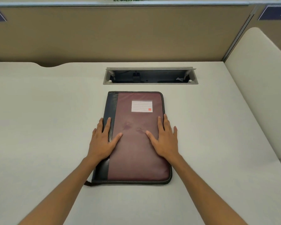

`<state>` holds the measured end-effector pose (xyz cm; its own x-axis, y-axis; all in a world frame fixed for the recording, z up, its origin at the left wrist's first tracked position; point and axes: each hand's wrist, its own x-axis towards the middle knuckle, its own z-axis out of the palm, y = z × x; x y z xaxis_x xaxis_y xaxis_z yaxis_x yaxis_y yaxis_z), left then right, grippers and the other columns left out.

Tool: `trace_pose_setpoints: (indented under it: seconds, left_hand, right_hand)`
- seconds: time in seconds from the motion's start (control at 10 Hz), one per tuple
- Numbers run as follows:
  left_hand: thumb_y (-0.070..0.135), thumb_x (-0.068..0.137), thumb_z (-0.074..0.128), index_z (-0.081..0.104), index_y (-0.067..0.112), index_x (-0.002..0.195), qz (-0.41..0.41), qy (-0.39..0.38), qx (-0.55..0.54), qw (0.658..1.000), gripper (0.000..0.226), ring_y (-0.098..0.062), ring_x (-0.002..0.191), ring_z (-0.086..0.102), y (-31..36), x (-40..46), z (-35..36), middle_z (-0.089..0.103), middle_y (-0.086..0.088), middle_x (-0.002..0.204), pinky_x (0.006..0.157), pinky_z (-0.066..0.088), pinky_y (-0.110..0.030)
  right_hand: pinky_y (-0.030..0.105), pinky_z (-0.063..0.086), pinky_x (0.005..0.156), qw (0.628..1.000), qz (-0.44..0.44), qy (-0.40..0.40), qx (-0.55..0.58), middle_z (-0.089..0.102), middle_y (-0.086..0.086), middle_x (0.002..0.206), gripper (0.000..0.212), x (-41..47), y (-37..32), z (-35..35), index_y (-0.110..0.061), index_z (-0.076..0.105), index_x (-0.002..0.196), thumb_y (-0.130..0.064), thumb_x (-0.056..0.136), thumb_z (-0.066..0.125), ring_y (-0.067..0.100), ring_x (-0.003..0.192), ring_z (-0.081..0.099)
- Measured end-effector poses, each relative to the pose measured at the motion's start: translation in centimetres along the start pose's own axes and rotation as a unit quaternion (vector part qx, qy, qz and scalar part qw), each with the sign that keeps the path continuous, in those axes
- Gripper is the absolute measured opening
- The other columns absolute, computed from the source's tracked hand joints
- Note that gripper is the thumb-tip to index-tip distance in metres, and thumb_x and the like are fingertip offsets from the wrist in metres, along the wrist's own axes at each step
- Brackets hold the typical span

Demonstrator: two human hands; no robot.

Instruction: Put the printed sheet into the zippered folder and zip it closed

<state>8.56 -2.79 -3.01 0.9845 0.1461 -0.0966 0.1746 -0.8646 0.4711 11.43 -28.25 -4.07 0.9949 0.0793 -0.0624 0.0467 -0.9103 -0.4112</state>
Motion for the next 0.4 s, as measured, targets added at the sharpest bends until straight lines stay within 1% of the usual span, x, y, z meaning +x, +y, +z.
trace_pose_setpoints:
  seconds: [0.1, 0.3, 0.4]
  left_hand:
    - [0.071, 0.086, 0.037, 0.005, 0.036, 0.153, -0.001, 0.003, 0.009, 1.000, 0.082, -0.033, 0.145, 0.019, 0.2, 0.5, -0.2, 0.005, -0.005, 0.162, 0.118, 0.019, -0.050]
    - [0.071, 0.087, 0.035, 0.005, 0.034, 0.153, 0.010, 0.000, 0.021, 1.000, 0.082, -0.032, 0.146, 0.016, 0.2, 0.5, -0.2, 0.005, -0.007, 0.162, 0.119, 0.015, -0.047]
    - [0.071, 0.088, 0.032, 0.004, 0.028, 0.154, 0.033, 0.024, 0.034, 0.999, 0.084, -0.028, 0.148, 0.012, 0.6, 0.5, -0.9, 0.006, -0.009, 0.162, 0.120, 0.010, -0.048]
  right_hand:
    - [0.049, 0.004, 0.121, 1.000, -0.003, 0.001, 0.005, -0.002, 0.001, 0.164, 0.084, 0.7, 0.0, -0.1, -0.024, 0.004, 0.155, -0.073, 0.089, 0.022, 0.020, 0.150, 0.007]
    - [0.050, 0.005, 0.121, 1.000, -0.002, -0.004, -0.005, 0.000, 0.002, 0.164, 0.085, 0.6, -0.1, -0.2, -0.024, 0.005, 0.155, -0.074, 0.089, 0.023, 0.021, 0.150, 0.008]
    - [0.050, 0.005, 0.121, 1.000, -0.003, 0.017, -0.004, 0.006, 0.004, 0.163, 0.085, 0.7, -0.7, -1.2, -0.023, 0.008, 0.155, -0.075, 0.088, 0.021, 0.022, 0.149, 0.012]
